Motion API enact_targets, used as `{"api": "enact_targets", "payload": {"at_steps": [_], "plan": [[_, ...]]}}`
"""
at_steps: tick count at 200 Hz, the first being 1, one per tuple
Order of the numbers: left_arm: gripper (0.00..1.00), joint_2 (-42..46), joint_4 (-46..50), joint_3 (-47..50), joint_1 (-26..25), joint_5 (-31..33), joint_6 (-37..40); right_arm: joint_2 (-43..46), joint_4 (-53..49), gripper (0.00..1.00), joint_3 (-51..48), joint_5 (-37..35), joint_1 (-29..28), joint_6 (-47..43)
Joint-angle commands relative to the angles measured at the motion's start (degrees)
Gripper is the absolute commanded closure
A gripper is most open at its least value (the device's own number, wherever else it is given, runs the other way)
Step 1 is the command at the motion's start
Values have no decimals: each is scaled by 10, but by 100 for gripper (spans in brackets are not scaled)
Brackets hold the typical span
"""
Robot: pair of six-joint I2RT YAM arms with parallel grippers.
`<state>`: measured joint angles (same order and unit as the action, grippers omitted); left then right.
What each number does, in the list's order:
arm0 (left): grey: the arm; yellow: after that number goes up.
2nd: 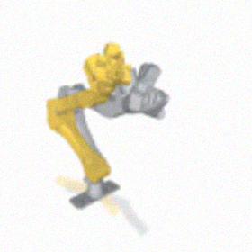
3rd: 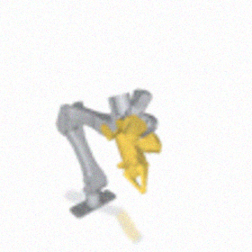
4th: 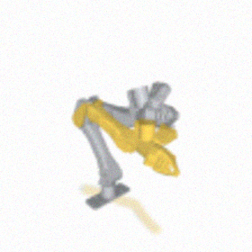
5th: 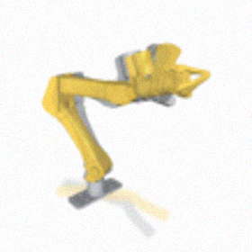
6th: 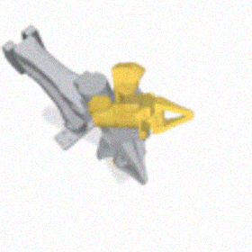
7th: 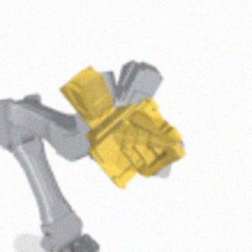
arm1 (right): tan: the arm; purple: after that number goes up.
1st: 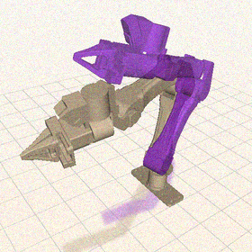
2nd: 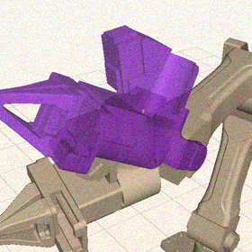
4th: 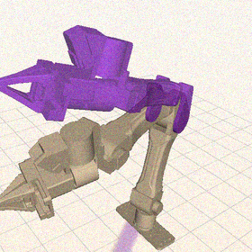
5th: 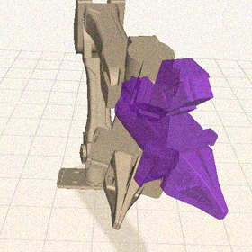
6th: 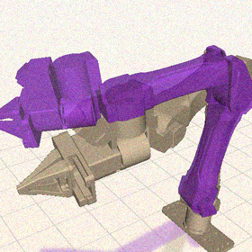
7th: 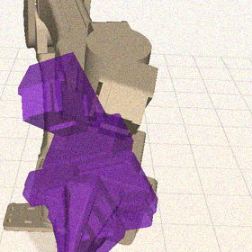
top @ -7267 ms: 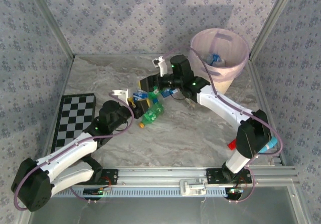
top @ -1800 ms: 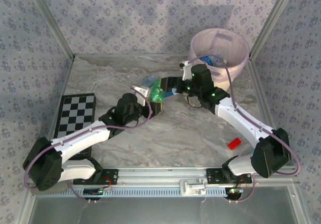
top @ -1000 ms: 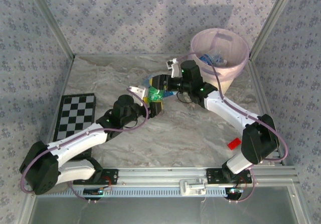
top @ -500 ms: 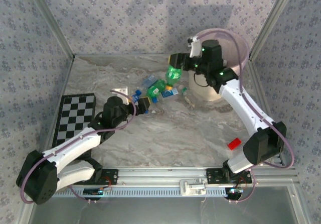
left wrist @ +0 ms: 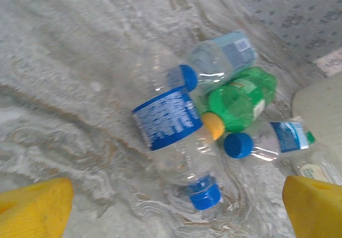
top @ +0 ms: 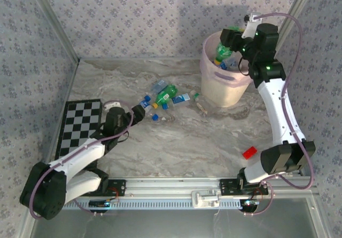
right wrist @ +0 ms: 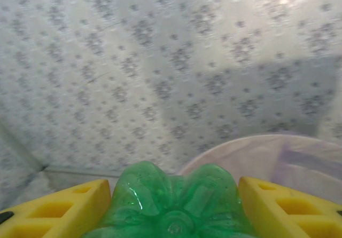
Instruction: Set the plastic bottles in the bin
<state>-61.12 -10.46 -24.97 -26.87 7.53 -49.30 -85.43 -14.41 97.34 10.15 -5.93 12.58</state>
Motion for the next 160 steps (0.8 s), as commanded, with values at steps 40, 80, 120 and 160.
{"api": "enact_targets", "payload": {"at_steps": [40,80,120,160], "plan": [[0,30,19,15,15,14,-37,-26,16,46,-21,-42,17,-8],[0,38,22,16,16,15,-34,-58,4,44,-27,-26,16,7],[0,41,25,14,16,13,-34,-107,-27,40,-1,-12,14,17],[0,51,36,12,16,15,-31,-127,-45,27,37,-16,10,21]]}}
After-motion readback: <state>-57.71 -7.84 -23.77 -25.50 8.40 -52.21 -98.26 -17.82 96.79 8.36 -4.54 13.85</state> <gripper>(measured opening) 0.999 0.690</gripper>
